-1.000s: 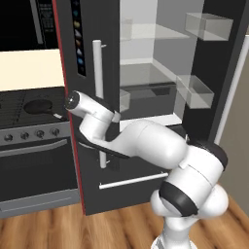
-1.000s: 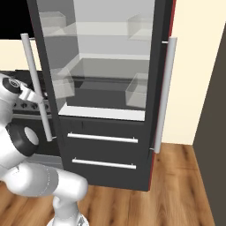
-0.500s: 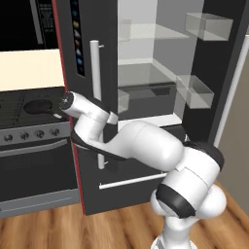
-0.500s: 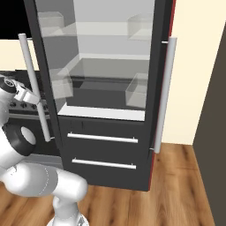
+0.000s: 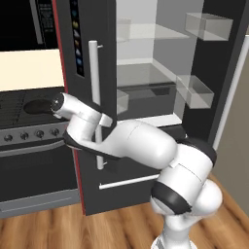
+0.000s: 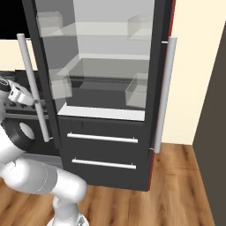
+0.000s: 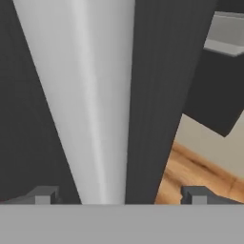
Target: Place one of the steaks on the plate and the other in the bowl. Then place the bowl in the fridge.
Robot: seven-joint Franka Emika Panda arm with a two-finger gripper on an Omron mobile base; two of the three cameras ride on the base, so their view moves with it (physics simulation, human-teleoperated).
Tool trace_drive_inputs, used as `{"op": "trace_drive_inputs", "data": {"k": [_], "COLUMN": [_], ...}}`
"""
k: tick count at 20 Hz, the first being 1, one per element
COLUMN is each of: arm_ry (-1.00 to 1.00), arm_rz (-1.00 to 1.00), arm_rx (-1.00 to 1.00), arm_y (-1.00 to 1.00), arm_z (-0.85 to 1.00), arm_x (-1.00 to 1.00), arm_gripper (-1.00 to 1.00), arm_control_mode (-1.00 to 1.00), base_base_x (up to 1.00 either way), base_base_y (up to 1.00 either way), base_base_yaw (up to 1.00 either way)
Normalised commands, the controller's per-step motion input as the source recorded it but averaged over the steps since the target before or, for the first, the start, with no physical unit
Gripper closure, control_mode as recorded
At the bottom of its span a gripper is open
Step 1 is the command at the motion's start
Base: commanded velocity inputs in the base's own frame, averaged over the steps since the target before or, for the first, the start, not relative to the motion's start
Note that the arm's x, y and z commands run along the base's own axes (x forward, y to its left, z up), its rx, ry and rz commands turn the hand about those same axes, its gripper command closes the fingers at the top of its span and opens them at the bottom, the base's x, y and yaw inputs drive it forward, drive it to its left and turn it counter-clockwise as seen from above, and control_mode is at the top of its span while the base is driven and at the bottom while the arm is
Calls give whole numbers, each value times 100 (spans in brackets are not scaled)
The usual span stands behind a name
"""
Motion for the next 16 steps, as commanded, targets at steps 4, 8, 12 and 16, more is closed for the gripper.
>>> {"op": "trace_drive_inputs", "data": {"k": [4, 8, 12, 16], "arm_ry": [-11, -8, -3, 0], "arm_rz": [-10, -5, -2, 0], "arm_rx": [0, 0, 1, 6], "arm_y": [37, 13, -19, -46], "arm_z": [0, 0, 22, 31], "arm_x": [0, -31, -96, -100], "arm_gripper": [-100, -100, -100, -100], "arm_control_mode": [-100, -100, -100, -100], "base_base_x": [0, 0, 0, 0], "base_base_y": [0, 0, 0, 0], "base_base_yaw": [0, 0, 0, 0]}}
